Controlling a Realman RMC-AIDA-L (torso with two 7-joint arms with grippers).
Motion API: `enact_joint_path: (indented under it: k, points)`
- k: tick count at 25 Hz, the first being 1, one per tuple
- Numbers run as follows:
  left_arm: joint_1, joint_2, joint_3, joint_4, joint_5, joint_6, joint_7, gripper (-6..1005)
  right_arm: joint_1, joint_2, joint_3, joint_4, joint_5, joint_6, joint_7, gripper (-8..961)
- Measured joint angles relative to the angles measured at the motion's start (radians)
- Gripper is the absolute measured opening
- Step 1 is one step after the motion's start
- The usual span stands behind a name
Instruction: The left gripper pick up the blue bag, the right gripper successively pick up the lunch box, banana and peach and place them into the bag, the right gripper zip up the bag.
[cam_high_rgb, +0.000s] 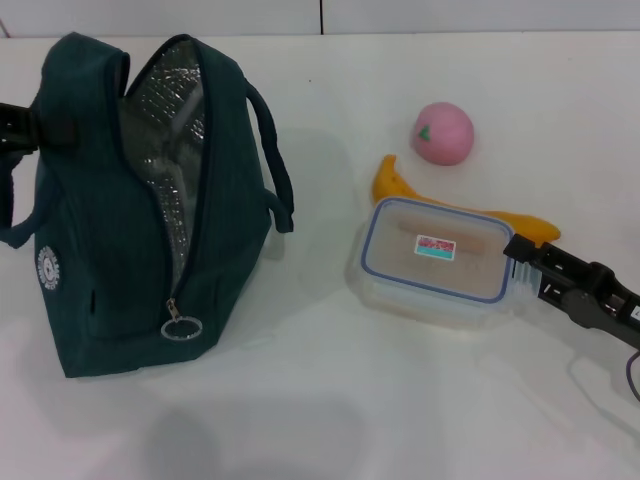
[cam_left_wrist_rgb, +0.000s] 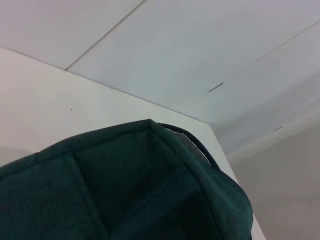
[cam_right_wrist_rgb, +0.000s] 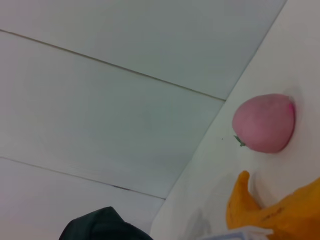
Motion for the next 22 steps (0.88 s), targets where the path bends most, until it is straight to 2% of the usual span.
enact_joint_path:
  k: [11,16,22]
  points:
    - [0.000,0.000,0.000,0.000,0.000,-0.001,0.009,43,0.025,-0.004,-0.027,-0.005,0.000,-0.011,-0.001,610]
    - [0.000,0.000,0.000,0.000,0.000,-0.001,0.010,43,0.031,-0.007,-0.043,-0.009,-0.003,-0.008,0.005,408]
    - [-0.001,0.000,0.000,0.000,-0.008,-0.003,0.010,43,0.059,-0.009,-0.095,-0.016,-0.014,-0.002,0.019,260]
